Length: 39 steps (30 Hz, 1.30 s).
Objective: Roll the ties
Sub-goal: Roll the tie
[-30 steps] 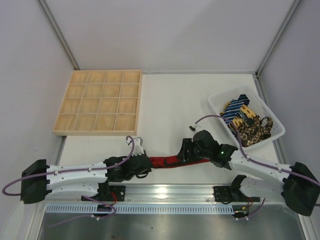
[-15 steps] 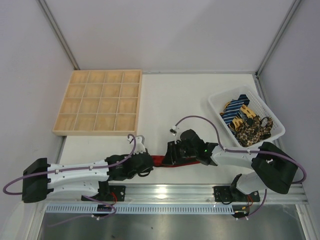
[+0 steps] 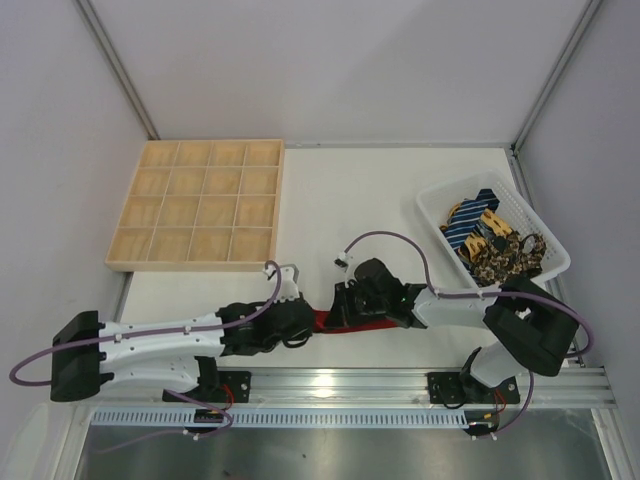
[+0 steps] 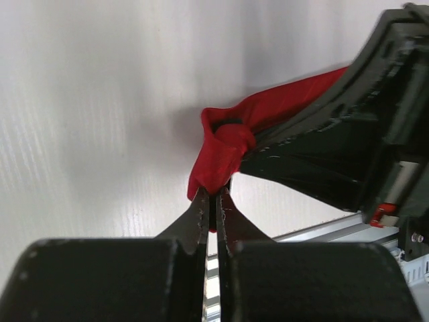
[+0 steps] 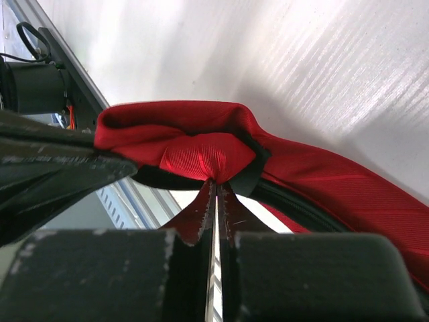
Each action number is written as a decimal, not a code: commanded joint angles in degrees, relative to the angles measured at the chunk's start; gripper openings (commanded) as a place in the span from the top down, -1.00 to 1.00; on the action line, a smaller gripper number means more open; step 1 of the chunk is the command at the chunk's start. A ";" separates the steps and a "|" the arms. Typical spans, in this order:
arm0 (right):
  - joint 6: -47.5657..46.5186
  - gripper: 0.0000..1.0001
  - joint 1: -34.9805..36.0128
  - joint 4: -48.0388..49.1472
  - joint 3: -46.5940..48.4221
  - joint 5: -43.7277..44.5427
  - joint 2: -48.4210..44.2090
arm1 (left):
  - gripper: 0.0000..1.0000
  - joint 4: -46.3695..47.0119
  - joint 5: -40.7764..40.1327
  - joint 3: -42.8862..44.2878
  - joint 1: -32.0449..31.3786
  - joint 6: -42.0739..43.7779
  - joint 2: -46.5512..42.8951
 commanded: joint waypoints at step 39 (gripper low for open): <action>-1.55 0.63 -9.52 -18.04 4.32 12.73 -4.24 | 0.99 4.04 7.02 15.83 0.18 7.32 23.46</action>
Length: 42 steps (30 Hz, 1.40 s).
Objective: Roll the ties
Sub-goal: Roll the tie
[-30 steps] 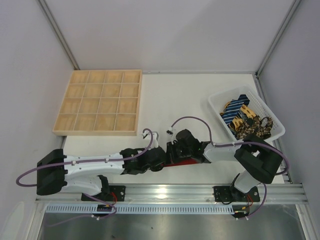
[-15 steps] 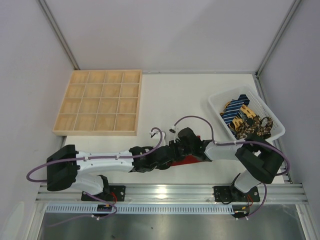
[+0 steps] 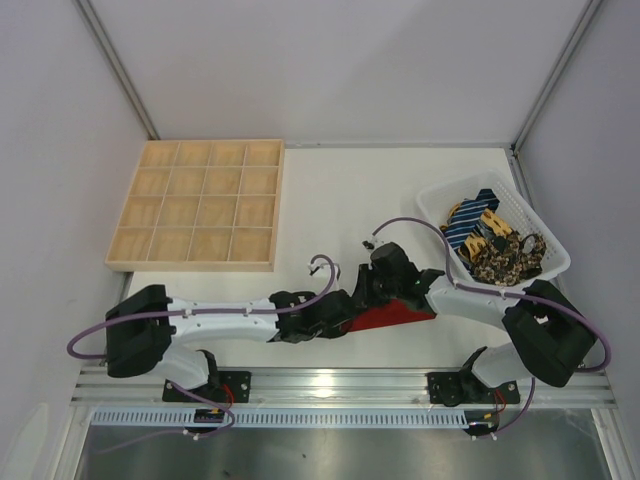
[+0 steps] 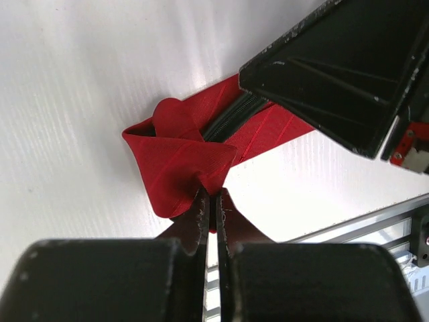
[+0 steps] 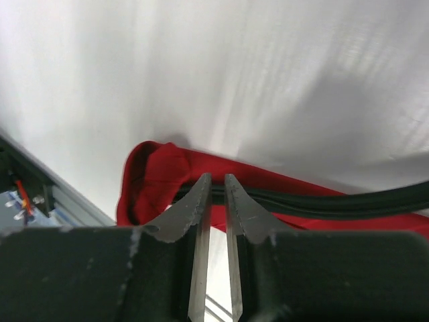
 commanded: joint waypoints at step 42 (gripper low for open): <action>4.16 0.11 -6.23 -0.80 -5.22 -15.11 -8.46 | 0.67 8.89 4.86 1.78 2.49 5.66 7.52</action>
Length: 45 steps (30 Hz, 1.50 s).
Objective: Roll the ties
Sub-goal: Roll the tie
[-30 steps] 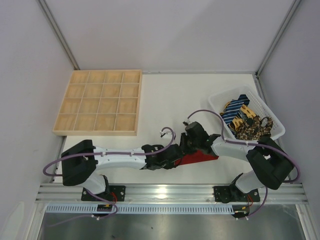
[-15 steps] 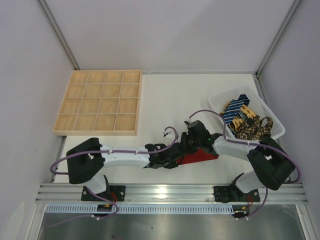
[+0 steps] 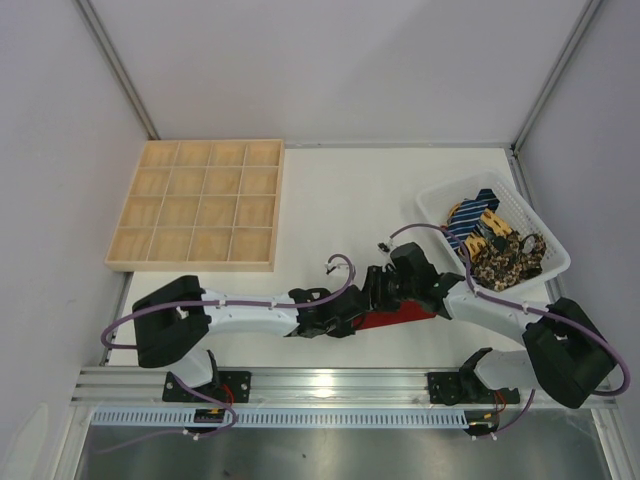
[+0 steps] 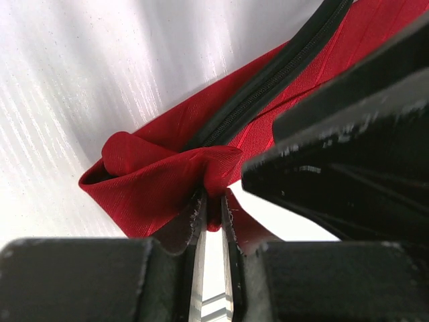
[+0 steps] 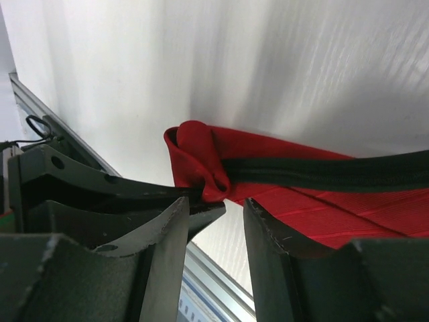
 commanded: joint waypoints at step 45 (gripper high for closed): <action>-10.21 1.00 -1.14 3.26 7.52 -10.41 18.57 | 0.03 2.79 5.39 -8.91 10.20 7.73 -23.96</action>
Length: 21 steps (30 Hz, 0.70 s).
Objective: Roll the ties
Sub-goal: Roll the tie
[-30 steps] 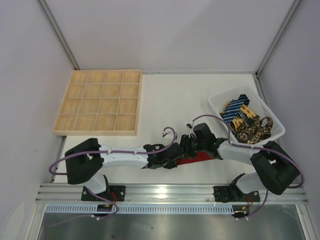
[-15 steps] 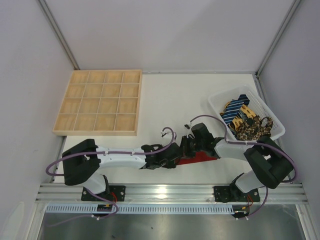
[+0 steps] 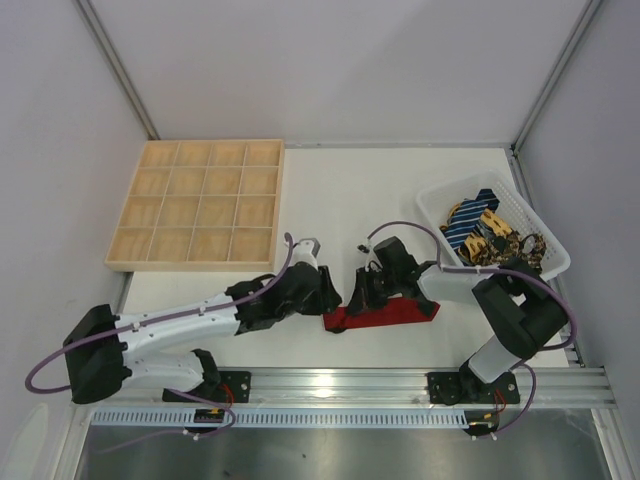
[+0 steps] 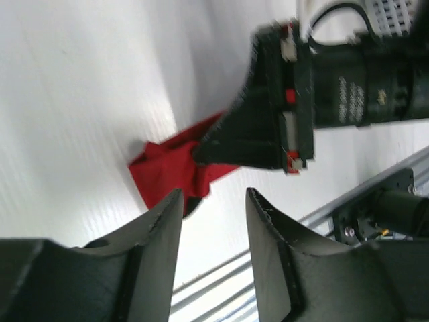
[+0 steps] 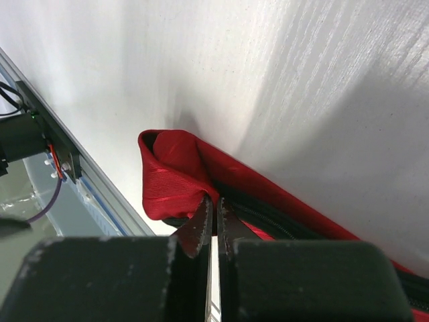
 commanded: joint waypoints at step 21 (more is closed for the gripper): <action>-5.68 1.00 -1.96 -5.28 6.91 -1.89 3.50 | 0.94 7.40 21.63 6.16 12.48 16.34 21.61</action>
